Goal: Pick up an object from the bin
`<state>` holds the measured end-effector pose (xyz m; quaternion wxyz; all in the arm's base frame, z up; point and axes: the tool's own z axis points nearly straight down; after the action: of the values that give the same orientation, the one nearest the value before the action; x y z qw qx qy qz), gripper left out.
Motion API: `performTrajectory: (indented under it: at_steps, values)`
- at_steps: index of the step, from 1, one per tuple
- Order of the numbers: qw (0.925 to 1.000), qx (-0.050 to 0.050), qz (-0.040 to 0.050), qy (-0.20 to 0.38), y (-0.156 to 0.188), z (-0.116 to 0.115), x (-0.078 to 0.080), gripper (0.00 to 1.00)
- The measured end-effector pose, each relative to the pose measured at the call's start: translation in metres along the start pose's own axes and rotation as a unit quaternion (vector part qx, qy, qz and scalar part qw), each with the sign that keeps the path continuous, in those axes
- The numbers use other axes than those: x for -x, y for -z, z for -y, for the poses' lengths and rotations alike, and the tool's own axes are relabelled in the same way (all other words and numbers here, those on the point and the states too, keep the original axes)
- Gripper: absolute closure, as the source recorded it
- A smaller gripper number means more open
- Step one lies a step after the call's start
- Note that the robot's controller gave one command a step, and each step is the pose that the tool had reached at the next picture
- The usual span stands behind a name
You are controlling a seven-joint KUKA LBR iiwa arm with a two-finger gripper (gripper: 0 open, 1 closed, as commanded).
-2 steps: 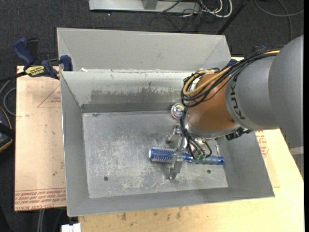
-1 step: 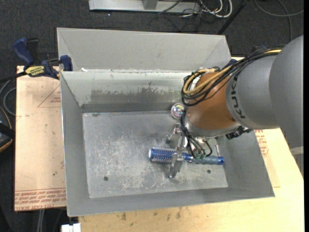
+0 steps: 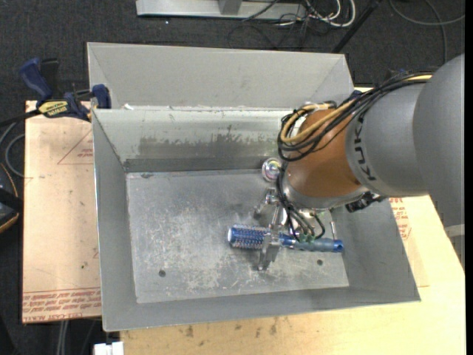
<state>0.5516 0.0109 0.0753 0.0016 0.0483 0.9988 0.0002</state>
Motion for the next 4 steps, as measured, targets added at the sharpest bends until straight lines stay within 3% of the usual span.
performTrajectory:
  at_steps: [2,3,4]
  values:
    - [1.0,0.0,-0.0008,0.002,0.0018,-0.0008,0.0016,0.0]
    - [1.0,0.0,0.0034,0.001,0.003,-0.0012,0.0036,1.0]
    - [1.0,0.0,-0.0004,0.002,0.0047,-0.0016,0.0042,1.0]
